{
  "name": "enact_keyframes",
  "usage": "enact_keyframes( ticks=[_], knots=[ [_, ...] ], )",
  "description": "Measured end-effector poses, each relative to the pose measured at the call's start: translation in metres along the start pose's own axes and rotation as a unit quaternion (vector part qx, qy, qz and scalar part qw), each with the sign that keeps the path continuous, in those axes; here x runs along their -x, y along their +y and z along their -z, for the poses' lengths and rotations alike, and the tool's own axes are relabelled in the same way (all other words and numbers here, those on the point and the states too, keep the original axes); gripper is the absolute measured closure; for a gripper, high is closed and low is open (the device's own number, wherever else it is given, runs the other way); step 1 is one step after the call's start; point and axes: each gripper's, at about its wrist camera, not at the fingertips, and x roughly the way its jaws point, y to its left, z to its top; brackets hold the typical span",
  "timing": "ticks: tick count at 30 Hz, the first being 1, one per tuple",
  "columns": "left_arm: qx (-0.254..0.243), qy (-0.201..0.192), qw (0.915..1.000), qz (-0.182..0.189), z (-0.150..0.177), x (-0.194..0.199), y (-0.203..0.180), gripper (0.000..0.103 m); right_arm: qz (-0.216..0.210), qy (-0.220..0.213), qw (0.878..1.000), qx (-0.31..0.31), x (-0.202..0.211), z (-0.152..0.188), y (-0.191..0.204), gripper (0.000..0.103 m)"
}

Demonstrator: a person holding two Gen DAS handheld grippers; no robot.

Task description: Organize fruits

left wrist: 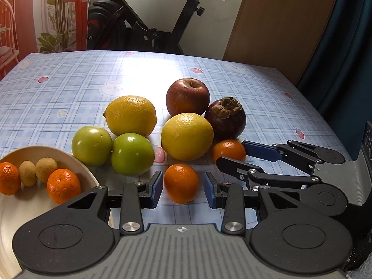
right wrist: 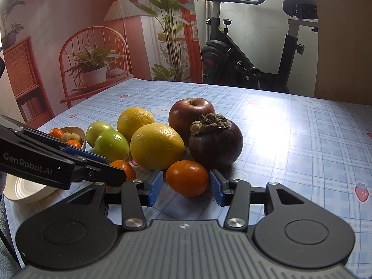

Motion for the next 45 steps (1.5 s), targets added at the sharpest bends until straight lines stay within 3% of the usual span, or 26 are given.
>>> enact_keyframes(
  ticks=[12, 22, 24, 45],
  knots=[
    [0.014, 0.009, 0.9998, 0.009, 0.006, -0.011, 0.008, 0.066, -0.002, 0.004, 1.000, -0.018, -0.001, -0.001, -0.007, 0.055],
    [-0.003, 0.003, 1.0000, 0.007, 0.012, -0.007, 0.003, 0.067, -0.007, 0.016, 1.000, -0.018, -0.005, -0.003, -0.007, 0.055],
    [-0.001, 0.000, 1.0000, 0.007, 0.012, -0.007, 0.003, 0.067, -0.007, 0.011, 1.000, -0.020, -0.004, -0.002, -0.007, 0.059],
    [-0.006, -0.034, 0.9994, 0.004, 0.020, 0.016, 0.002, 0.067, -0.011, -0.012, 0.999, -0.049, 0.008, 0.002, -0.015, 0.060]
  ],
)
